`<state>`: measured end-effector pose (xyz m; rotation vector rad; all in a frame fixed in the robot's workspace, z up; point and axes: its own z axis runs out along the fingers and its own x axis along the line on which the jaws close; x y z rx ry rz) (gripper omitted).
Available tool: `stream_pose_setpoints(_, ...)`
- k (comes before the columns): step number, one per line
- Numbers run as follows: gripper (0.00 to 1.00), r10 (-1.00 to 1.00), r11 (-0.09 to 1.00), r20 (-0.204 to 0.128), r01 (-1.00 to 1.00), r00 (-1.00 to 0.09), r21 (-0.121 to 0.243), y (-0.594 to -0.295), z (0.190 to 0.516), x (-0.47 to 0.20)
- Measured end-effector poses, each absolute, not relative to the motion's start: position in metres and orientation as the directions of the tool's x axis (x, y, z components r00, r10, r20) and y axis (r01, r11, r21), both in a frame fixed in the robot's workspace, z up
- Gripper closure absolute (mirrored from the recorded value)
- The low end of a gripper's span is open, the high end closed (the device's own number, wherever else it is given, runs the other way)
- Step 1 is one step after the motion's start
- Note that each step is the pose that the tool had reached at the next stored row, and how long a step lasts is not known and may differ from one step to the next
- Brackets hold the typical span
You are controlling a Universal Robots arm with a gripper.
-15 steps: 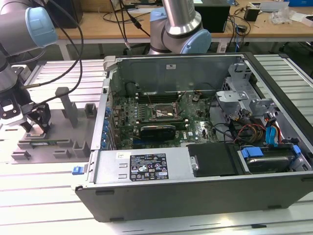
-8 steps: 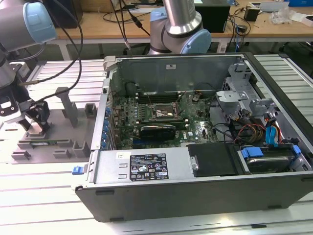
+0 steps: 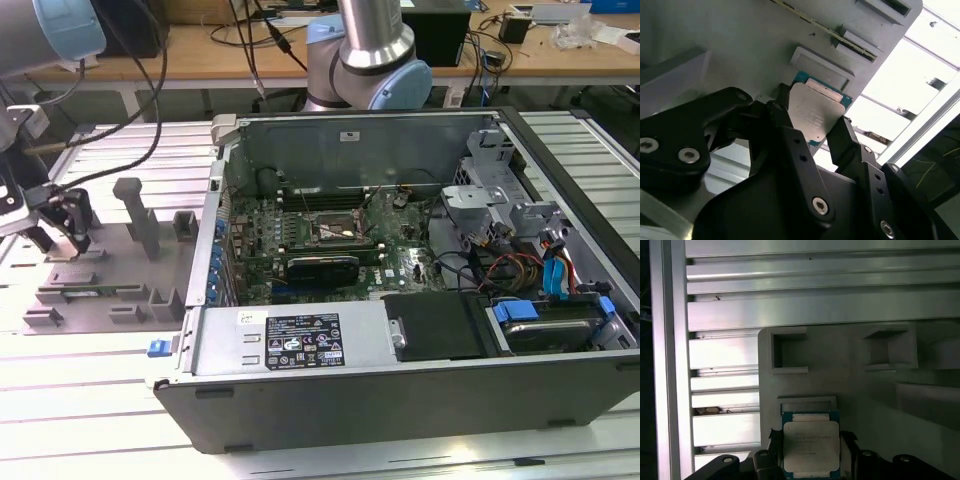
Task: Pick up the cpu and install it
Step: 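Pick up the cpu and move it towards the insertion slot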
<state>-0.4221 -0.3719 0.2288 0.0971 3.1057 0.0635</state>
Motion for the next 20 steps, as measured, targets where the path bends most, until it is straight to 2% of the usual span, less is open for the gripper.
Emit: stream_pose_setpoints(20, 0.45, 0.063, 0.997, -0.032, 0.062, -0.997, 0.042, -0.372, 0.316, -0.421)
